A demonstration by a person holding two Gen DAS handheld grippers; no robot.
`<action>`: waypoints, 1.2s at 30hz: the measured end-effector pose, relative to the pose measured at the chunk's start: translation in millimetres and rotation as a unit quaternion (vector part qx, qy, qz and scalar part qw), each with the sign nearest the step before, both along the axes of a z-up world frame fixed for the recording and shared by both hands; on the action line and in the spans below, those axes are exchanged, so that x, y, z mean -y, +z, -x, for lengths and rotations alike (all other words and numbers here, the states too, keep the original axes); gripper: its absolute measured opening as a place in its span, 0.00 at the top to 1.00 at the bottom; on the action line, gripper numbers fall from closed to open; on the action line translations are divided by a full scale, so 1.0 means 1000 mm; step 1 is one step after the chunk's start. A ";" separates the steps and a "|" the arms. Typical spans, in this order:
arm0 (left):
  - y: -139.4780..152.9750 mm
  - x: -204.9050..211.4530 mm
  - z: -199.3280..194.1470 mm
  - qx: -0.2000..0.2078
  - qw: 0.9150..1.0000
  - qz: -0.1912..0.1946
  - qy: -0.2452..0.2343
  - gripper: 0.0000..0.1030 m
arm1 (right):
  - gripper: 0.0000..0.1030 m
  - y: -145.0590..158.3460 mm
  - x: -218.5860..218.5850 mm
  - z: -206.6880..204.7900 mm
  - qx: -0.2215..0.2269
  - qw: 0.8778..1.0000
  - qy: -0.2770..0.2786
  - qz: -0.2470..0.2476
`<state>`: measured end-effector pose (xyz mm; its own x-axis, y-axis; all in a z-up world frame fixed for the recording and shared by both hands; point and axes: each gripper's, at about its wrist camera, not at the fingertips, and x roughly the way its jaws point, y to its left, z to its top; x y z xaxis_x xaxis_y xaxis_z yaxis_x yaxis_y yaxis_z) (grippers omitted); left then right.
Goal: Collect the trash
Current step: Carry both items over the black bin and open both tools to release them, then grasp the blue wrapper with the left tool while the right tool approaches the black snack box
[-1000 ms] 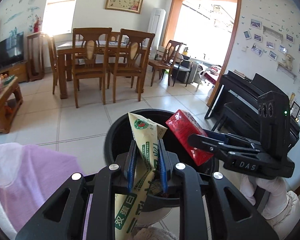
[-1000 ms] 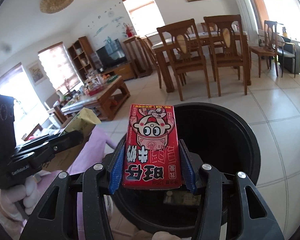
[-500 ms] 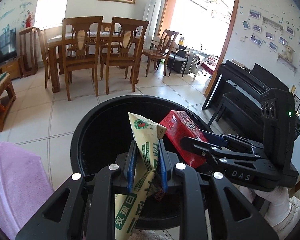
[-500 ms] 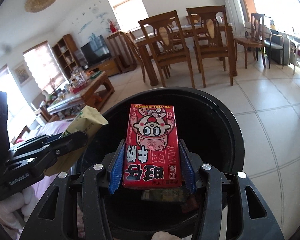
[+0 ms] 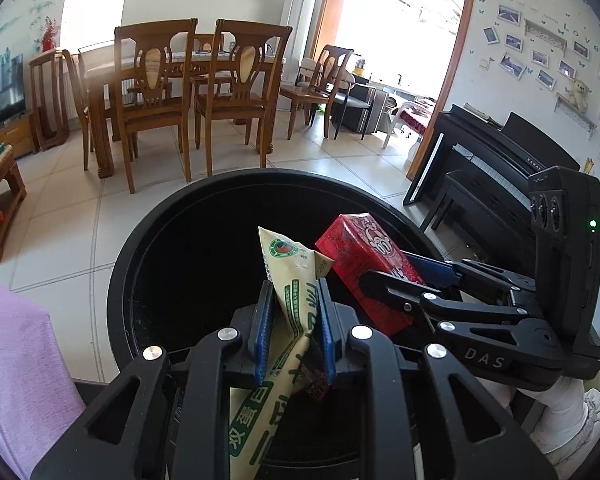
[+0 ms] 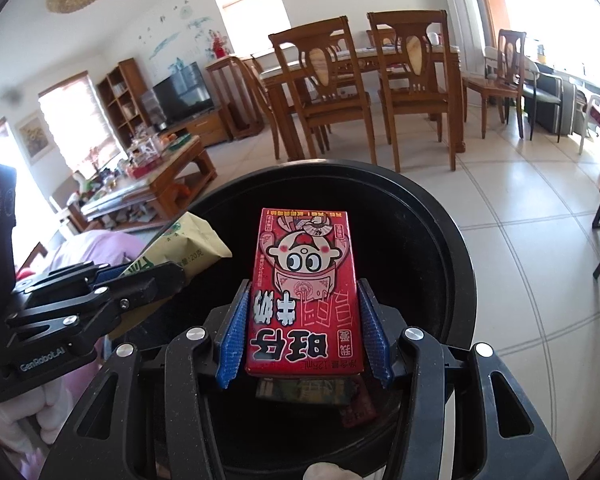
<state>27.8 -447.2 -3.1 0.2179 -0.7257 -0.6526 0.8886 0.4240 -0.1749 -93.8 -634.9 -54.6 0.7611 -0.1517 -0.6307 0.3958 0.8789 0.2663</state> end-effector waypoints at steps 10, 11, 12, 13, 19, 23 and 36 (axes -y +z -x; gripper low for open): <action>-0.010 0.006 -0.002 -0.002 1.000 -0.026 0.002 0.77 | 0.50 -0.001 -0.008 -0.002 -0.009 1.000 0.002 0.007; -0.010 0.006 -0.002 -0.001 1.000 -0.029 0.003 0.77 | 0.50 -0.001 -0.008 -0.003 -0.010 1.000 0.002 0.009; -0.011 0.006 -0.002 -0.001 0.999 -0.032 0.005 0.76 | 0.50 -0.001 -0.009 -0.003 -0.012 1.000 0.003 0.012; -0.011 0.006 -0.003 -0.002 0.999 -0.035 0.006 0.76 | 0.49 -0.001 -0.009 -0.003 -0.013 1.000 0.003 0.013; -0.013 -0.001 -0.008 -0.003 0.999 -0.040 0.023 0.46 | 0.49 0.000 -0.011 -0.002 -0.010 1.000 0.002 0.009; -0.008 -0.006 -0.006 0.011 0.999 -0.030 0.034 0.36 | 0.41 0.003 -0.014 -0.001 -0.005 1.000 0.000 0.010; 0.027 -0.057 0.025 0.079 0.996 0.011 0.051 0.23 | 0.32 0.019 -0.032 0.006 0.033 0.999 0.008 0.011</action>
